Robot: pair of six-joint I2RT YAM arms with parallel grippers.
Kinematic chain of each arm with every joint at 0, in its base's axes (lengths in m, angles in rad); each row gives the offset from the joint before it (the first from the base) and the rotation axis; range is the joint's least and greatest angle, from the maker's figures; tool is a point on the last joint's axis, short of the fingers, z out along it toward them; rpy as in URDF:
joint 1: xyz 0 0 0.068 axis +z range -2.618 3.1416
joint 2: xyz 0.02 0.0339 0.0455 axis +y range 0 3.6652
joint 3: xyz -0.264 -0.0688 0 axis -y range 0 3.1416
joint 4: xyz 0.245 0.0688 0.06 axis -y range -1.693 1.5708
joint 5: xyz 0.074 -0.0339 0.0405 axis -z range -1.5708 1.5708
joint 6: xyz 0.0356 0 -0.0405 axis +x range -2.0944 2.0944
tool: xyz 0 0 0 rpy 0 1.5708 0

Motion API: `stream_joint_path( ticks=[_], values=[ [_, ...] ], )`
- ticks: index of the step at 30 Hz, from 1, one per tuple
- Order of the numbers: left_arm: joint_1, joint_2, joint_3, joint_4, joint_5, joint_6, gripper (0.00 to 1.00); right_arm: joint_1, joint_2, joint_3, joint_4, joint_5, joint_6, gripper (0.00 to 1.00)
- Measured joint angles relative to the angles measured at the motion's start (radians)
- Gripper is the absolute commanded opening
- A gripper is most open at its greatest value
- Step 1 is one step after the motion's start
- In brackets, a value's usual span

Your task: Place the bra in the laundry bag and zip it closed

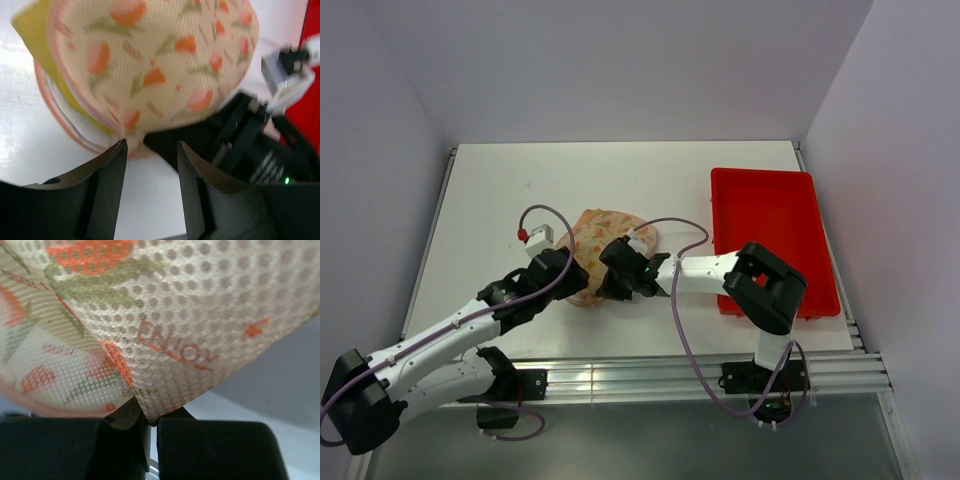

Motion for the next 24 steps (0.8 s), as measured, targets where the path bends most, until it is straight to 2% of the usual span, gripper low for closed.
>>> stream_joint_path(
  ticks=[6, 13, 18, 24],
  values=[
    [-0.126, -0.079, -0.098, -0.029, -0.047, -0.074, 0.45, -0.026, 0.049, 0.093, -0.087, -0.05, -0.016, 0.0],
    [-0.285, -0.014, -0.126, -0.077, -0.129, -0.191, 0.46, -0.048, 0.051, 0.134, -0.148, -0.092, -0.04, 0.0],
    [-0.307, 0.116, -0.109, -0.078, -0.183, -0.231, 0.46, -0.061, 0.051, 0.146, -0.17, -0.119, -0.05, 0.0],
    [-0.308, 0.176, -0.111, -0.042, -0.221, -0.237, 0.48, -0.065, 0.055, 0.158, -0.186, -0.137, -0.057, 0.0]
  ],
)
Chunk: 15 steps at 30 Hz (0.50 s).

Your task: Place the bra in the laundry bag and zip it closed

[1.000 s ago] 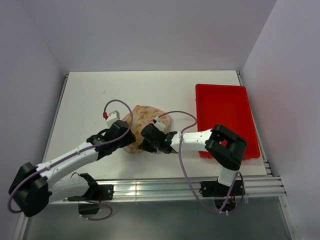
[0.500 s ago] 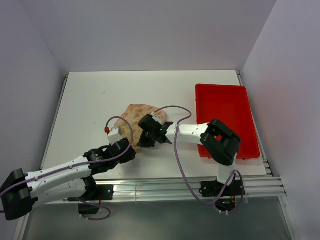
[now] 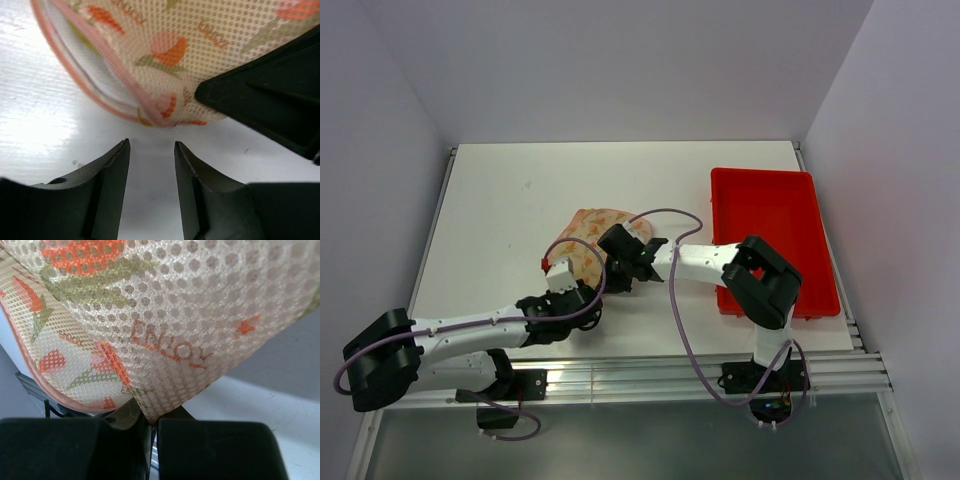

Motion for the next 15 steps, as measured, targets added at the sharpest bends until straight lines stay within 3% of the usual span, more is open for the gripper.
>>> stream_joint_path(
  ticks=[15],
  values=[
    [0.0, 0.018, -0.151, 0.364, -0.017, 0.1, 0.44, -0.008, 0.0, 0.0, -0.011, -0.029, -0.019, 0.0]
  ],
)
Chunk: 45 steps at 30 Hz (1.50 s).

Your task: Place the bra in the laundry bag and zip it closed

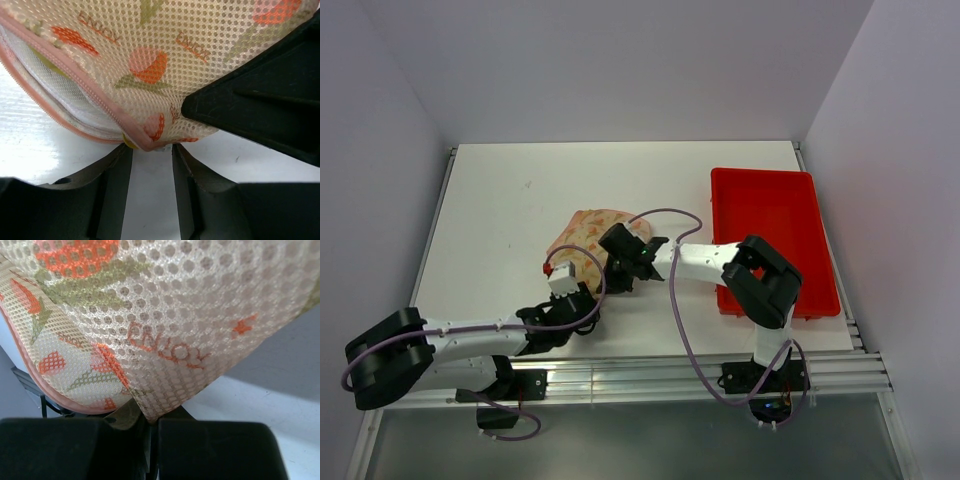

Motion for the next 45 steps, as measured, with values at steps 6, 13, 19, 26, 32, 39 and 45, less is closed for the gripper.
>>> stream_joint_path(
  ticks=[6, 13, 19, 26, 32, 39, 45],
  values=[
    [0.0, 0.026, -0.023, 0.102, -0.005, 0.021, 0.43, -0.012, 0.0, 0.0, -0.01, -0.012, -0.007, 0.0],
    [0.0, 0.026, -0.074, 0.225, -0.005, 0.041, 0.4, -0.025, 0.0, 0.008, -0.032, -0.039, -0.016, 0.0],
    [0.0, 0.002, -0.111, 0.269, -0.005, 0.048, 0.38, -0.034, 0.0, 0.048, -0.063, -0.081, -0.026, 0.0],
    [0.0, -0.013, -0.127, 0.286, -0.005, 0.047, 0.36, -0.035, 0.0, 0.079, -0.087, -0.109, -0.026, 0.0],
    [0.0, -0.043, -0.139, 0.291, -0.006, 0.047, 0.35, -0.035, 0.0, 0.08, -0.097, -0.113, -0.026, 0.0],
    [0.0, -0.062, -0.14, 0.293, -0.008, 0.057, 0.29, -0.035, 0.0, 0.08, -0.098, -0.113, -0.026, 0.0],
    [0.0, -0.061, -0.14, 0.305, -0.005, 0.062, 0.22, -0.035, 0.0, 0.08, -0.098, -0.112, -0.026, 0.0]
  ],
)
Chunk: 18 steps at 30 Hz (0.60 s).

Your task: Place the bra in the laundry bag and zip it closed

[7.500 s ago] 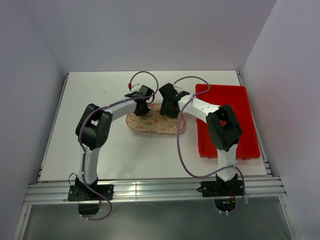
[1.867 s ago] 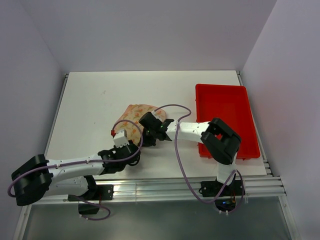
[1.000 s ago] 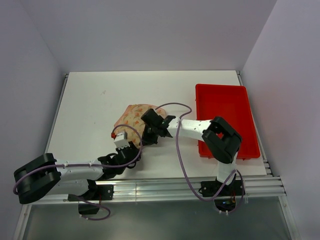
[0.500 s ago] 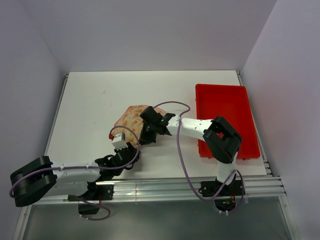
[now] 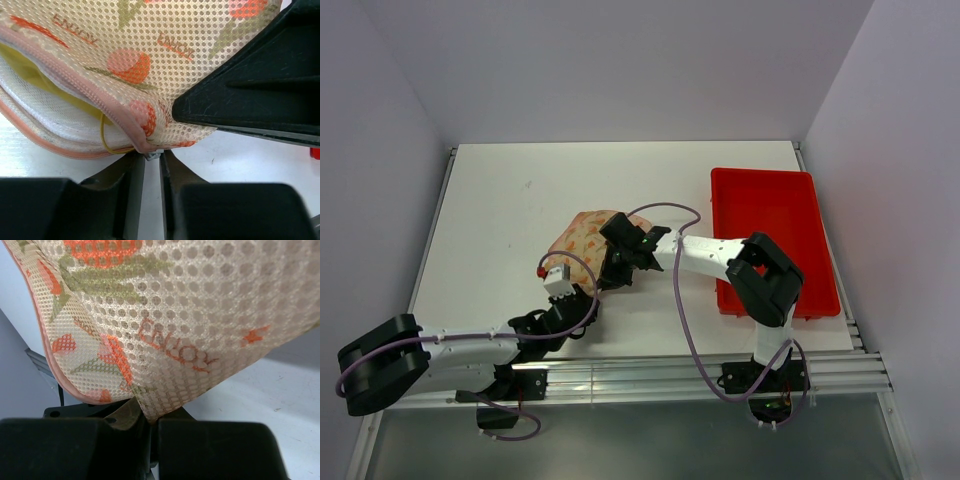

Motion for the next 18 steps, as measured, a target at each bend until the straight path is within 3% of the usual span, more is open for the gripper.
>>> stream_joint_path(
  ticks=[5, 12, 18],
  values=[
    [0.004, 0.001, -0.002, 0.011, 0.002, 0.0, 0.17, 0.0, 0.0, 0.0, 0.0, 0.0, 0.0, 0.0],
    [0.01, 0.0, -0.002, 0.009, 0.011, -0.001, 0.0, -0.001, 0.0, 0.0, 0.0, 0.004, -0.003, 0.0],
    [0.011, -0.035, -0.019, 0.0, 0.021, -0.015, 0.0, -0.002, 0.0, 0.0, -0.006, 0.014, -0.013, 0.0]
  ],
)
